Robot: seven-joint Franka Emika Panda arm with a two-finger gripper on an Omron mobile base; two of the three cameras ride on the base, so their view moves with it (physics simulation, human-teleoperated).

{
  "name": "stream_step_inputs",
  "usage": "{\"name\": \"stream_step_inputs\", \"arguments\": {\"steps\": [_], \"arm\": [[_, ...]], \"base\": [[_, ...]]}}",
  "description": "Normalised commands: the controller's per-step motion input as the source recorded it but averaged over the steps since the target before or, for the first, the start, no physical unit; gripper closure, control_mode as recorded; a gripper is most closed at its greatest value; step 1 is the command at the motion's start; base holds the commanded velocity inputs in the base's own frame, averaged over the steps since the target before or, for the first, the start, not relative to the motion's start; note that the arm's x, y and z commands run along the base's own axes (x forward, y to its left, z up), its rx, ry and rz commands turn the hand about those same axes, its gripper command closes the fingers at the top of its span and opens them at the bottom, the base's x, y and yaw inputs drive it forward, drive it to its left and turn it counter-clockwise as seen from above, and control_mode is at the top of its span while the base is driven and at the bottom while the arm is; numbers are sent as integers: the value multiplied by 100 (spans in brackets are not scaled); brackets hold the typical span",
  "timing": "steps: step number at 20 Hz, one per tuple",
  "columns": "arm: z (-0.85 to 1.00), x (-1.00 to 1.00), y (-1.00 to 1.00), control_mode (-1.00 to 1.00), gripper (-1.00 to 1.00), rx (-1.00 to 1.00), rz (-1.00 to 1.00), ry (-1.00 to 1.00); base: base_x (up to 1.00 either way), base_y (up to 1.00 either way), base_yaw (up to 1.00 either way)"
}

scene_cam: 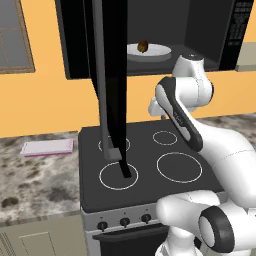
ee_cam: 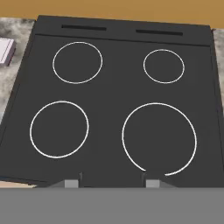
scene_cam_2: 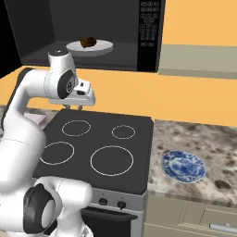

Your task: Pick the sweet potato from the microwave and place it on plate located on the counter.

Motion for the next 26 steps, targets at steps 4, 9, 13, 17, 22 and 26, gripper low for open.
{"name": "stream_step_inputs", "arguments": {"steps": [4, 9, 13, 17, 22, 26], "arm": [[5, -6, 0, -100, -100, 0, 0, -2], [57, -30, 3, -100, -100, 0, -1, -18], [91, -32, 4, -100, -100, 0, -3, -20], [81, -22, 27, -100, -100, 0, -5, -17], [72, -9, 22, -100, -100, 0, -2, -13], [42, 0, 14, -100, -100, 0, 0, -11]], "base": [[0, 0, 0], [0, 0, 0], [0, 0, 0], [0, 0, 0], [0, 0, 0], [0, 0, 0]]}}
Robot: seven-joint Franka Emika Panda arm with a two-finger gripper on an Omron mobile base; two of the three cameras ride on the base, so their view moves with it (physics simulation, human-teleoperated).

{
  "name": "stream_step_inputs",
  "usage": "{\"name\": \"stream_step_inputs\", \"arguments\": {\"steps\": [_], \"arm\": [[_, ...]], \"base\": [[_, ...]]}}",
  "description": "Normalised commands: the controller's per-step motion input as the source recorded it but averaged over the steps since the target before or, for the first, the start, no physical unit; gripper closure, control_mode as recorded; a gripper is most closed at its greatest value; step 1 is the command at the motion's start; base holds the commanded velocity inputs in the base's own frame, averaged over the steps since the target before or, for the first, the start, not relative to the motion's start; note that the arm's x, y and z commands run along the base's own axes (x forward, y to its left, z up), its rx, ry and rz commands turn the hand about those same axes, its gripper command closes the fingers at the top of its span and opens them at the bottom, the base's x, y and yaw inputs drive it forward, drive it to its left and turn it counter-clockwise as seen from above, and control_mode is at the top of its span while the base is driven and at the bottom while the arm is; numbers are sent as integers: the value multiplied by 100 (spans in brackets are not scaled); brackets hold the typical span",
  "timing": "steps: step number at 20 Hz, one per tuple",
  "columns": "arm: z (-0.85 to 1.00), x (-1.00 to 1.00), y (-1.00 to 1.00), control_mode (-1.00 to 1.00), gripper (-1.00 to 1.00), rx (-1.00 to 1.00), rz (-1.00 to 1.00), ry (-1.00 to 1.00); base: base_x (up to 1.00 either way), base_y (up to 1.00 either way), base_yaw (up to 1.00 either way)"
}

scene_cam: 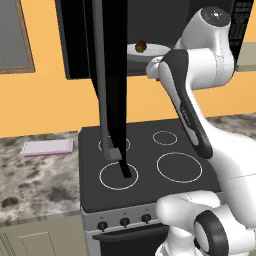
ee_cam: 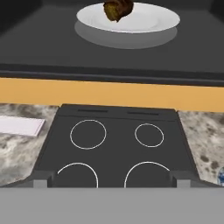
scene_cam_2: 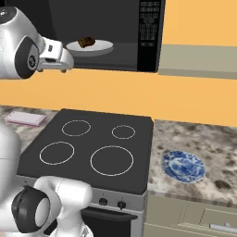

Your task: Pick the sweet potato from the microwave and place it on plate located on the counter.

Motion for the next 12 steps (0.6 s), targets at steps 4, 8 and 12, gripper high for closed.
{"name": "stream_step_inputs", "arguments": {"steps": [4, 8, 12], "arm": [[19, 22, 2, -100, -100, 0, 0, -8], [16, 31, 0, -100, -100, 0, 0, -11], [19, 30, 4, -100, -100, 0, 0, -17]], "base": [[0, 0, 0], [0, 0, 0], [0, 0, 0]]}}
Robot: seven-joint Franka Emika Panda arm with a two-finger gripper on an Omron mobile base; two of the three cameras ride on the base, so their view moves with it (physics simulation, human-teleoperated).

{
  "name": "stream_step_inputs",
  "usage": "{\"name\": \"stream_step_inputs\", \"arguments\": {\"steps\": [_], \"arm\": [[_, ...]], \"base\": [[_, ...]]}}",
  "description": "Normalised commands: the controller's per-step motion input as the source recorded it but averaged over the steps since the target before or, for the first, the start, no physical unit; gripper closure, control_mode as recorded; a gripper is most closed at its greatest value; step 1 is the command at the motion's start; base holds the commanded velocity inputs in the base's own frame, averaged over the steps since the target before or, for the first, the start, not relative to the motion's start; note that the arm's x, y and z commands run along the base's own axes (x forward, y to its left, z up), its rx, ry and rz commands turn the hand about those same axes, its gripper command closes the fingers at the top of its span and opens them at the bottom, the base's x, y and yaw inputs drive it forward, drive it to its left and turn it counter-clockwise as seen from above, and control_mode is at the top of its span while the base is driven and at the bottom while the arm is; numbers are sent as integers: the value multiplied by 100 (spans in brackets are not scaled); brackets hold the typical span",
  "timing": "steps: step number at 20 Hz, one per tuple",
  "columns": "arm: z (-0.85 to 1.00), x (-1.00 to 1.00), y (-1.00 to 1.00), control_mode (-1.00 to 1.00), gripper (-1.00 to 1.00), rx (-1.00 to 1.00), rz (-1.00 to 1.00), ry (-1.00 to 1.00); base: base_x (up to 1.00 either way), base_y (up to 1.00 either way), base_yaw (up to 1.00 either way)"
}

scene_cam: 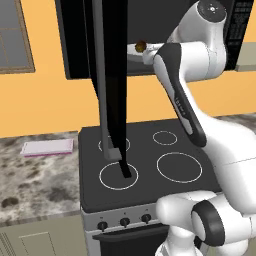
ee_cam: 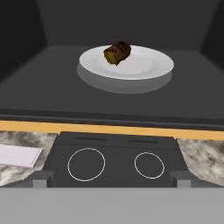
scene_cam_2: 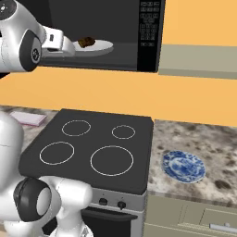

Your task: Pick the sweet potato from the microwave and place it on plate located on the counter.

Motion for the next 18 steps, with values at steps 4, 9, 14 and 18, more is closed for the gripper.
{"name": "stream_step_inputs", "arguments": {"steps": [4, 9, 14, 18], "arm": [[3, 60, 13, -100, -100, 0, 0, -17], [-4, 90, 14, -100, -100, 0, -3, -15], [11, 61, 3, -100, -100, 0, -11, -7], [15, 45, 0, -100, -100, 0, -6, 7]], "base": [[0, 0, 0], [0, 0, 0], [0, 0, 0], [0, 0, 0]]}}
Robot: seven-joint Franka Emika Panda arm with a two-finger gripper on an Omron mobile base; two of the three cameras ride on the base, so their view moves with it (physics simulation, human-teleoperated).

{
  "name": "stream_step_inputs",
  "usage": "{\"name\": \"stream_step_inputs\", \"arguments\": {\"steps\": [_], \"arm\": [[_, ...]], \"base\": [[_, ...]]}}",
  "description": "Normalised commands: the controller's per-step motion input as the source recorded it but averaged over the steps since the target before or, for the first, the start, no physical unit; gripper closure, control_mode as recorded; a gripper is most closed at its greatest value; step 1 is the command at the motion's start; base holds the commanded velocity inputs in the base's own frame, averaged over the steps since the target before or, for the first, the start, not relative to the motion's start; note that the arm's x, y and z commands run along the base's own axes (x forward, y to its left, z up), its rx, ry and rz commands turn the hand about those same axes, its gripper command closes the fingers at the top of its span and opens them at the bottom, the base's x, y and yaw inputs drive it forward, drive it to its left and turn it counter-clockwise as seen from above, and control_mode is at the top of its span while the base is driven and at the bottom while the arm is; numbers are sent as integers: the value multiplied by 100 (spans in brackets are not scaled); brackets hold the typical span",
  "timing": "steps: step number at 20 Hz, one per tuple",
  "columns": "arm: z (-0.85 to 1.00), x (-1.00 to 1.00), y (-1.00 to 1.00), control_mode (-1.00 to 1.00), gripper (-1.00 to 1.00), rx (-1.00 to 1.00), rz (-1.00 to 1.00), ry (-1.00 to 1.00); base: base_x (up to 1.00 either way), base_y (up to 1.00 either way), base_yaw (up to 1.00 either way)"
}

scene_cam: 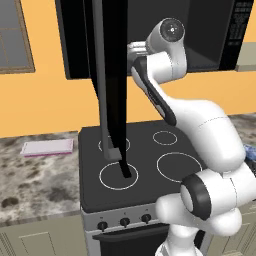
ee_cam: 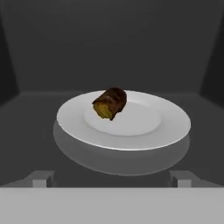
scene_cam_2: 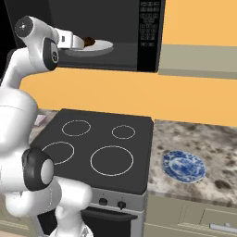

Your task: Pick the sweet potato from the microwave and place it on plate located on the counter.

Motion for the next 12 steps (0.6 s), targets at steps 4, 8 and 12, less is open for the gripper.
{"name": "stream_step_inputs", "arguments": {"steps": [4, 8, 12], "arm": [[11, 36, 0, -100, -100, 0, 0, 19], [1, 35, 0, -100, -100, 0, 0, 12], [0, 29, -1, -100, -100, 0, 0, -3]], "base": [[0, 0, 0], [0, 0, 0], [0, 0, 0]]}}
